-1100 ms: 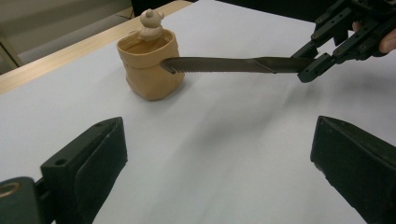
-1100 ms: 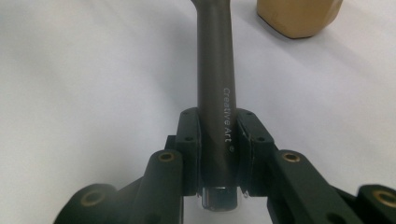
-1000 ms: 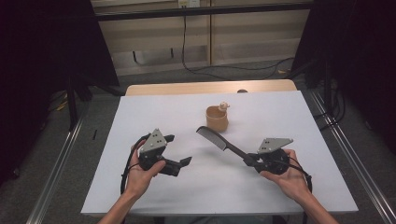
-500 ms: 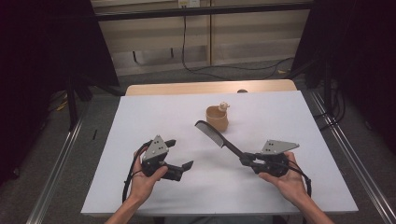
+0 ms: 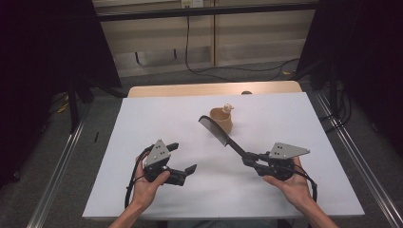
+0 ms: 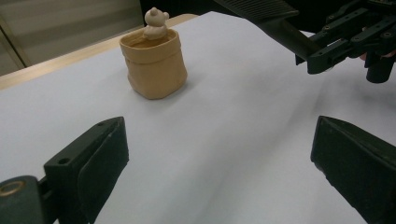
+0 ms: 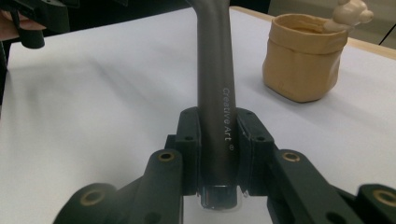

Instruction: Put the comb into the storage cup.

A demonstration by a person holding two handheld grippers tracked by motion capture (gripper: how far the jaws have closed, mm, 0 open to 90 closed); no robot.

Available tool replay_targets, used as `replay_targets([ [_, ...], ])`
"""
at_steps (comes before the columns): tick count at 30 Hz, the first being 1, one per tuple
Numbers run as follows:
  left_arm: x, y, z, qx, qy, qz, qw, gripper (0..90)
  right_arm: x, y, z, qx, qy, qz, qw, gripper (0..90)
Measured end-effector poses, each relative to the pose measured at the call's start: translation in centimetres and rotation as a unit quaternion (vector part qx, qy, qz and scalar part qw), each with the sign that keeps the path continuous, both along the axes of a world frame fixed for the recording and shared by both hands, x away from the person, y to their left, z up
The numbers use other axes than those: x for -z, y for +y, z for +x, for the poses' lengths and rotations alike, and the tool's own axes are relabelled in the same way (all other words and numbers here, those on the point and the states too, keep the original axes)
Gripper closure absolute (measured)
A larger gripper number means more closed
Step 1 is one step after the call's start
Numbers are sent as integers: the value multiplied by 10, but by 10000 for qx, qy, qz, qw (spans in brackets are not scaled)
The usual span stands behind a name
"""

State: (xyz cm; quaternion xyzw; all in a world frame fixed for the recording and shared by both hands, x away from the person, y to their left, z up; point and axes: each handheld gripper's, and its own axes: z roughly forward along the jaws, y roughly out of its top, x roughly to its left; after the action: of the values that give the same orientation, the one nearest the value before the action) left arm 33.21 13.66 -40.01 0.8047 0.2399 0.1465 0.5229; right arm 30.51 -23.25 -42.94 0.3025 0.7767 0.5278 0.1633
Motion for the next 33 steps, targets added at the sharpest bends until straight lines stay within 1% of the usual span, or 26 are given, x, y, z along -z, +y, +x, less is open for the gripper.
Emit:
replay_targets([
  [2,0,0,0,-8,-14,-47,10000,43,0,0,0,-11,-53,74,10000,727],
  [4,1,0,-1,-18,-22,-55,10000,43,1,1,-1,-5,-74,126,9999,727],
  [8,1,0,-1,-21,-56,-69,10000,43,0,1,-1,-35,-201,278,9994,728],
  [11,1,0,-2,-79,-78,-105,9999,43,0,1,-2,-79,-258,380,9989,728],
  [14,1,-1,-3,-87,-108,-152,9998,45,-1,2,-3,-98,-269,474,9985,728],
  [16,3,-2,-3,-75,-124,-160,9998,50,0,3,-3,-118,-278,505,9983,728],
  [17,3,-3,-4,-23,-93,-199,9998,52,0,3,-3,-113,-288,509,9982,728],
  [19,4,-4,-5,17,-165,-210,9996,60,0,3,-4,-133,-307,503,9982,728],
  [20,4,-5,-6,40,-185,-280,9994,61,0,3,-4,-144,-329,519,9980,728],
  [21,4,-5,-6,54,-231,-284,9993,61,0,3,-4,-157,-340,571,9977,728],
  [22,4,-6,-6,29,-266,-343,9991,62,0,3,-4,-171,-358,622,9973,728],
  [24,4,-6,-6,84,-286,-493,9983,63,-1,3,-5,-216,-409,681,9966,728],
  [26,4,-7,-6,126,-320,-584,9977,69,-2,4,-6,-262,-450,749,9958,728],
  [28,3,-8,-6,90,-378,-641,9972,69,-2,4,-6,-330,-515,823,9947,728],
  [31,3,-10,-6,130,-345,-748,9965,70,-3,6,-7,-431,-600,935,9929,728],
  [33,3,-12,-6,158,-366,-799,9960,69,-4,6,-8,-496,-620,976,9921,728],
])
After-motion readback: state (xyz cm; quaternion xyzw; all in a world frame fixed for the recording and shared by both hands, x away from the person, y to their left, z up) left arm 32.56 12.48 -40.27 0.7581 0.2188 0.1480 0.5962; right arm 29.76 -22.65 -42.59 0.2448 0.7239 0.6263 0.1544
